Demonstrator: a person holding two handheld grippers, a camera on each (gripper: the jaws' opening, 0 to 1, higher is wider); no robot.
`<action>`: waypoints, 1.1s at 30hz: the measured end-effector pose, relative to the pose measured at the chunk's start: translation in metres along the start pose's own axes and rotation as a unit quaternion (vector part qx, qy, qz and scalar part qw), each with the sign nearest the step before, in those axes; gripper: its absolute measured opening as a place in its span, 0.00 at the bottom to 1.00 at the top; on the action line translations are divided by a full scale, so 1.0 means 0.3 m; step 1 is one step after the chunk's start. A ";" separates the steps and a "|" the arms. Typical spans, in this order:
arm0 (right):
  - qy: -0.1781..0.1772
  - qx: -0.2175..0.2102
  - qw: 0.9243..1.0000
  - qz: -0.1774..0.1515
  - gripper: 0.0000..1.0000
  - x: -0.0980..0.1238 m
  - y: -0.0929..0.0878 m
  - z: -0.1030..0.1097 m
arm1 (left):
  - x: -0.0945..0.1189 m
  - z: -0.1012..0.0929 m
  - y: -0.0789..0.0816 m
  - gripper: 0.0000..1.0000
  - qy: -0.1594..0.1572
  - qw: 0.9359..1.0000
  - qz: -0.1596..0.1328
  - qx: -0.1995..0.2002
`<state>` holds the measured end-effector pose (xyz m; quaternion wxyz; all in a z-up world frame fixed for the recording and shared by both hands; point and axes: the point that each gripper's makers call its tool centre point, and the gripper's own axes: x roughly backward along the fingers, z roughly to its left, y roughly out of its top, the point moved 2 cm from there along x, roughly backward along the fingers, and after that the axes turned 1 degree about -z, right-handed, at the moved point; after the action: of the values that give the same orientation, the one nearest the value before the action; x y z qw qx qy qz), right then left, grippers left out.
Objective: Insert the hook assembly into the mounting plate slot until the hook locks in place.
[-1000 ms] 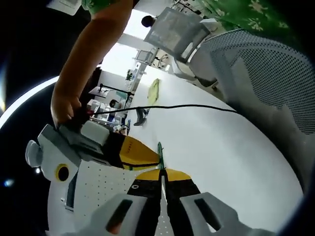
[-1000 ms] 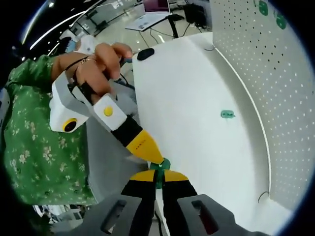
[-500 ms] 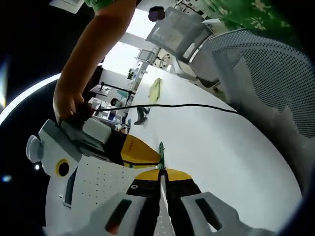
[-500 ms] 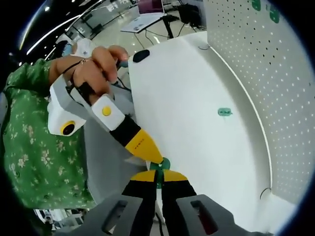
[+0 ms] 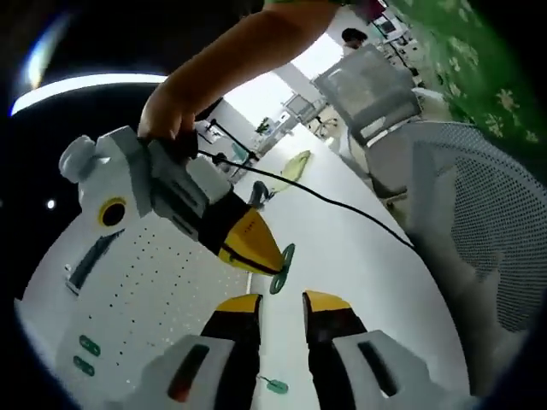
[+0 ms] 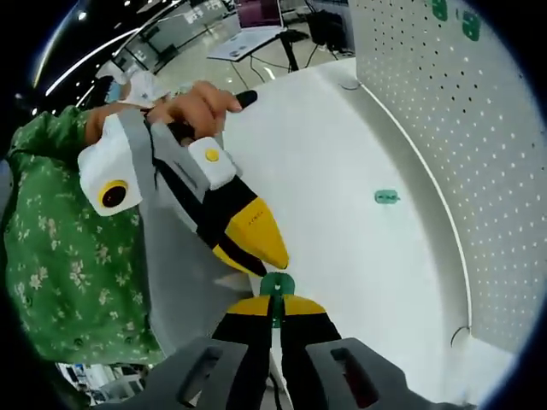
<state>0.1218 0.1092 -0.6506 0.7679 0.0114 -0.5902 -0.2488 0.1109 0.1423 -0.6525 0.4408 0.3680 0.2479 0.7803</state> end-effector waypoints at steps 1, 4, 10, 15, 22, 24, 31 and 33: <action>-0.001 0.000 1.000 -0.001 0.01 0.001 0.001 -0.002 | 0.004 0.009 0.002 0.21 0.000 0.999 -0.009 0.039; -0.007 -0.001 1.000 -0.009 0.01 0.008 0.005 -0.009 | 0.010 0.027 -0.007 0.20 0.001 0.993 -0.012 0.117; -0.024 -0.007 0.999 -0.023 0.01 0.018 0.011 -0.028 | 0.019 0.053 -0.010 0.22 0.005 0.958 -0.044 0.283; -0.041 -0.013 0.998 -0.042 0.01 0.031 0.019 -0.045 | 0.027 0.080 -0.038 0.21 0.024 0.922 -0.051 0.382; -0.065 -0.024 0.995 -0.070 0.01 0.047 0.024 -0.070 | 0.041 0.110 -0.056 0.22 0.067 0.900 -0.048 0.428; -0.070 -0.028 0.994 -0.081 0.01 0.053 0.028 -0.073 | 0.041 0.110 -0.066 0.23 0.078 0.891 -0.045 0.445; -0.088 -0.035 0.990 -0.103 0.01 0.062 0.030 -0.087 | 0.030 0.096 -0.057 0.22 0.079 0.890 -0.045 0.447; -0.098 -0.037 0.988 -0.114 0.01 0.069 0.033 -0.093 | 0.030 0.097 -0.057 0.22 0.079 0.891 -0.043 0.445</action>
<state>0.1546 0.1020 -0.6374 0.6727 0.0256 -0.6478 -0.3565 0.1397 0.1605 -0.6438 0.2433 0.4516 0.6190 0.5948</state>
